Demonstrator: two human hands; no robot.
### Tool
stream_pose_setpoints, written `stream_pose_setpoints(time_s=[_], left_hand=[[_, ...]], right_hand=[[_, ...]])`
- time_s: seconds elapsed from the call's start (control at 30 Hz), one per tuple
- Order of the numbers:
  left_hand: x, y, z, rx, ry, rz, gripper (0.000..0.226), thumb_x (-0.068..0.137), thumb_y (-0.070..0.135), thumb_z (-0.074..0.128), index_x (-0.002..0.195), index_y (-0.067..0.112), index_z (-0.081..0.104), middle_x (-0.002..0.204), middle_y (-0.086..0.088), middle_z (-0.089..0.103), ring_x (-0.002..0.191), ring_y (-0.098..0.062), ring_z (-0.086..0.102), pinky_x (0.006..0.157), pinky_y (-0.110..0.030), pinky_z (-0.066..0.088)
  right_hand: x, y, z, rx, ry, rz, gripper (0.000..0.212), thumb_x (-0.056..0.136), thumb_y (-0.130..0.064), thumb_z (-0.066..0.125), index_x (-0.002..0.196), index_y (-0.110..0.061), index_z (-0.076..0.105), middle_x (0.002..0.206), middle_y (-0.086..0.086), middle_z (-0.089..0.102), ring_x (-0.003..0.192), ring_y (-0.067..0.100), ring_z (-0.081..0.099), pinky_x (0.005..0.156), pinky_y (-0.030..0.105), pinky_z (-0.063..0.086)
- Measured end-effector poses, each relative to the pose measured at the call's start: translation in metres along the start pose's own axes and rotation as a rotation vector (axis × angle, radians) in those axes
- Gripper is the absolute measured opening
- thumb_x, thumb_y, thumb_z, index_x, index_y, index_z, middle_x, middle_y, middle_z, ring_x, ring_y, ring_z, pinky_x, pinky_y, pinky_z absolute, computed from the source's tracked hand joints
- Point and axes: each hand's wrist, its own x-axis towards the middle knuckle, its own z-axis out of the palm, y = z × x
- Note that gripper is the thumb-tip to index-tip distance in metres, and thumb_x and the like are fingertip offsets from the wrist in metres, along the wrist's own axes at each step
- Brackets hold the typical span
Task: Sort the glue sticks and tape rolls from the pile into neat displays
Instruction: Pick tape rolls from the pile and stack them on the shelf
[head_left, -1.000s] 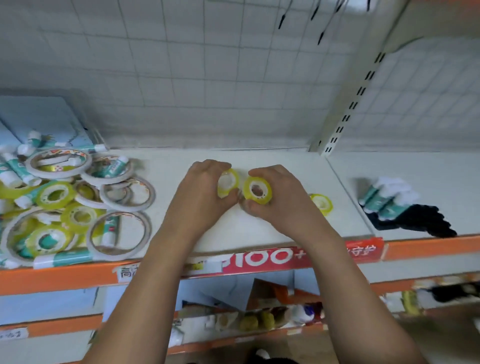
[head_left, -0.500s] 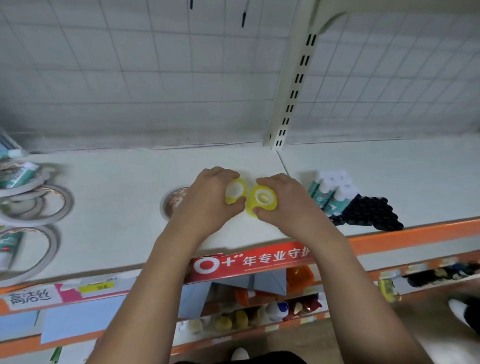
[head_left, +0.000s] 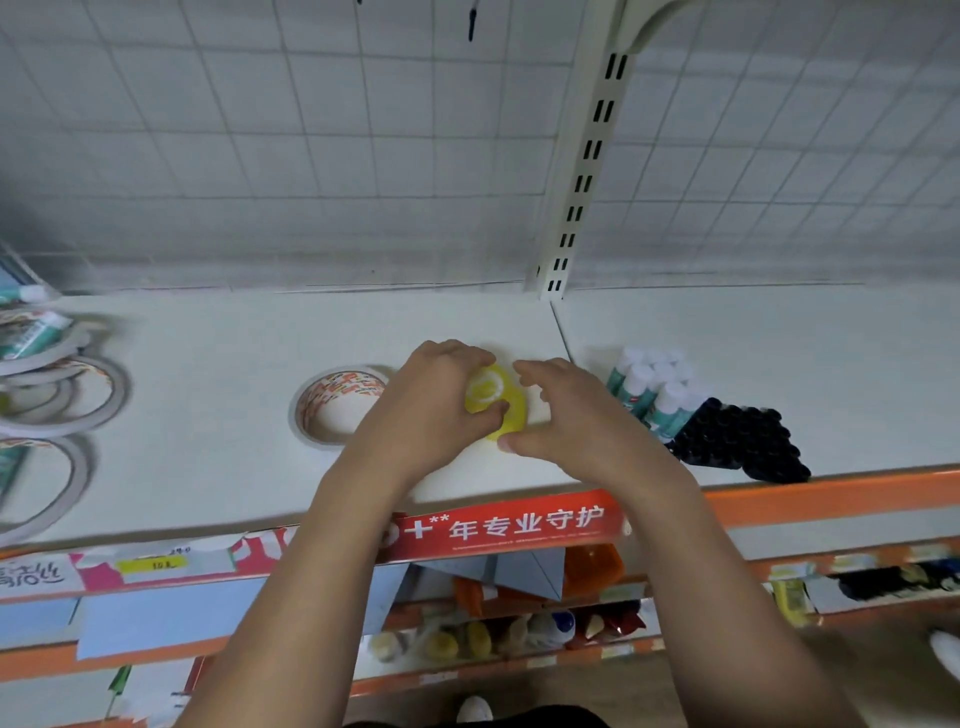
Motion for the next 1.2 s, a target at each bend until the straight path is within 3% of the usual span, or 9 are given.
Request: stream_pose_setpoints(time_s=[0.2, 0.37, 0.43, 0.53, 0.63, 0.77, 0.93, 1.2], left_hand=[[0.000, 0.005, 0.011, 0.015, -0.068, 0.007, 0.063, 0.083, 0.035, 0.071, 0.140, 0.018, 0.048, 0.137, 0.001, 0.055, 0.127, -0.020, 0.042, 0.096, -0.027, 0.035], [-0.002, -0.003, 0.005, -0.003, -0.089, -0.034, 0.080, 0.076, 0.037, 0.079, 0.144, 0.016, 0.042, 0.140, 0.000, 0.050, 0.126, -0.020, 0.046, 0.100, -0.027, 0.037], [-0.003, -0.006, 0.002, 0.020, -0.098, -0.063, 0.074, 0.075, 0.037, 0.080, 0.138, 0.015, 0.049, 0.131, -0.002, 0.055, 0.116, -0.021, 0.052, 0.095, -0.032, 0.043], [-0.005, -0.007, 0.000, -0.015, -0.123, -0.087, 0.046, 0.077, 0.037, 0.078, 0.116, 0.017, 0.065, 0.107, -0.001, 0.067, 0.096, -0.019, 0.059, 0.082, -0.034, 0.048], [-0.004, -0.004, 0.002, -0.027, -0.148, -0.093, 0.032, 0.080, 0.036, 0.075, 0.105, 0.016, 0.067, 0.094, -0.002, 0.069, 0.087, -0.020, 0.059, 0.079, -0.039, 0.049], [-0.002, -0.001, 0.006, -0.010, -0.147, -0.100, 0.029, 0.081, 0.033, 0.073, 0.103, 0.015, 0.066, 0.095, -0.003, 0.069, 0.091, -0.021, 0.061, 0.080, -0.041, 0.050], [-0.002, -0.001, 0.008, -0.042, -0.145, -0.110, 0.039, 0.076, 0.032, 0.080, 0.108, 0.016, 0.065, 0.101, -0.002, 0.069, 0.092, -0.021, 0.061, 0.081, -0.038, 0.050], [0.003, -0.001, 0.008, -0.042, -0.133, -0.099, 0.034, 0.078, 0.024, 0.078, 0.108, 0.015, 0.065, 0.099, -0.003, 0.068, 0.090, -0.023, 0.060, 0.079, -0.037, 0.049]], right_hand=[[-0.006, 0.008, -0.002, 0.035, 0.007, 0.027, 0.077, 0.079, -0.034, 0.077, 0.144, -0.020, 0.041, 0.132, -0.003, 0.049, 0.120, 0.013, 0.047, 0.093, 0.024, 0.039], [-0.006, 0.004, 0.000, 0.038, 0.010, -0.008, 0.058, 0.078, -0.035, 0.078, 0.129, -0.021, 0.054, 0.116, -0.001, 0.053, 0.104, 0.013, 0.052, 0.080, 0.025, 0.039], [-0.004, 0.002, 0.000, 0.020, 0.011, -0.016, 0.047, 0.076, -0.033, 0.079, 0.117, -0.018, 0.061, 0.110, 0.001, 0.054, 0.098, 0.015, 0.053, 0.078, 0.029, 0.042], [-0.001, 0.000, 0.000, 0.010, 0.010, -0.007, 0.039, 0.076, -0.032, 0.079, 0.109, -0.017, 0.064, 0.106, 0.003, 0.056, 0.096, 0.018, 0.055, 0.081, 0.033, 0.047], [0.001, -0.002, -0.001, 0.009, 0.001, 0.005, 0.036, 0.076, -0.034, 0.079, 0.105, -0.016, 0.065, 0.105, 0.004, 0.059, 0.096, 0.020, 0.057, 0.083, 0.037, 0.050], [0.002, -0.002, -0.001, 0.010, 0.005, 0.022, 0.034, 0.076, -0.033, 0.079, 0.100, -0.012, 0.066, 0.098, 0.005, 0.064, 0.090, 0.020, 0.060, 0.081, 0.041, 0.052], [0.004, -0.001, 0.001, 0.014, 0.008, 0.028, 0.032, 0.074, -0.033, 0.081, 0.092, -0.010, 0.068, 0.091, 0.006, 0.068, 0.083, 0.020, 0.062, 0.074, 0.037, 0.052], [0.003, 0.000, -0.001, 0.112, 0.020, 0.019, 0.033, 0.072, -0.038, 0.084, 0.093, -0.016, 0.070, 0.083, -0.002, 0.067, 0.079, 0.015, 0.063, 0.071, 0.033, 0.052]])
